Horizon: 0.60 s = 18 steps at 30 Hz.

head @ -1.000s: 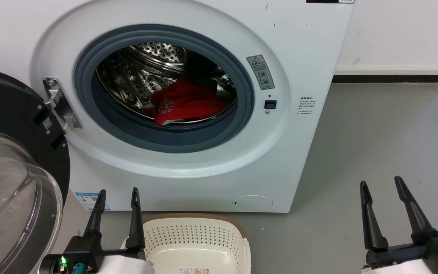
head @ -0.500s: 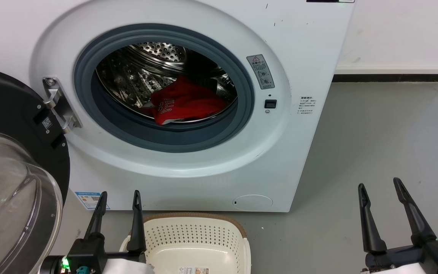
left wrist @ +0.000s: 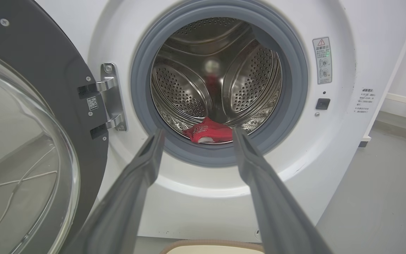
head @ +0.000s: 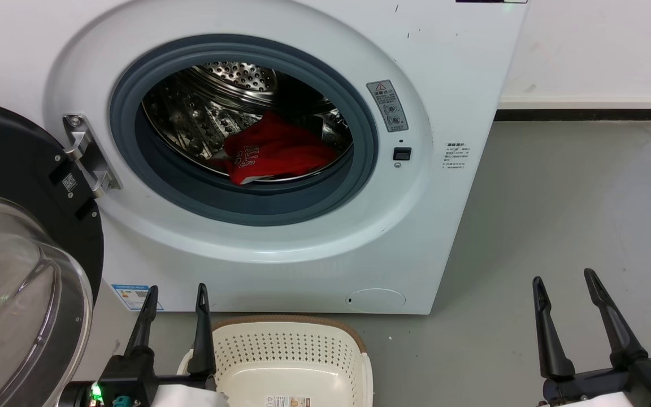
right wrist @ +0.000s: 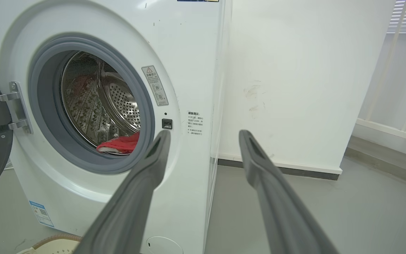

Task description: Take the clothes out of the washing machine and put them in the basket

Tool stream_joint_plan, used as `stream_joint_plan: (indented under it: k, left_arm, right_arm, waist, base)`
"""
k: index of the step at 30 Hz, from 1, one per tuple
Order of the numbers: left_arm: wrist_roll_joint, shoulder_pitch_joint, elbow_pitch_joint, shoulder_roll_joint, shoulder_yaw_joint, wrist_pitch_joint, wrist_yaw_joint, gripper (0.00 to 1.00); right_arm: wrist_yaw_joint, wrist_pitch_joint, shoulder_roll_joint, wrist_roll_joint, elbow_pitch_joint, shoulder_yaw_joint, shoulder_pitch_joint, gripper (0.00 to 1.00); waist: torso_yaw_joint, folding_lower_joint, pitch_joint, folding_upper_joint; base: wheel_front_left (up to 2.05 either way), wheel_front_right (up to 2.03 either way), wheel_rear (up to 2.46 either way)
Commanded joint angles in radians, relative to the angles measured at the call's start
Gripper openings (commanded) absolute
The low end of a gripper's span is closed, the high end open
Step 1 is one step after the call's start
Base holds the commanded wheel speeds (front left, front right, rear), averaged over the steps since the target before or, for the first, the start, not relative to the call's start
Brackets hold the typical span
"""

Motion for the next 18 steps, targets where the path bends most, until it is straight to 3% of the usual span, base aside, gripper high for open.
stream_joint_plan:
  k: [1, 18]
  left_arm:
    - [0.005, 0.003, 0.002, -0.002, 0.003, -0.003, 0.005, 1.0]
    - [-0.004, -0.022, 0.019, -0.002, 0.006, -0.003, 0.014, 1.0]
  right_arm:
    - [-0.001, -0.002, 0.002, 0.005, 0.003, -0.001, 0.009, 1.0]
    - [-0.001, -0.002, 0.002, -0.001, 0.004, 0.001, 0.005, 1.0]
  waist:
    - [0.0, 0.0, 0.0, 0.0]
    - [-0.006, 0.0, 0.004, 0.0]
  base:
    - [0.0, 0.0, 0.0]
    - [0.0, 0.0, 0.0]
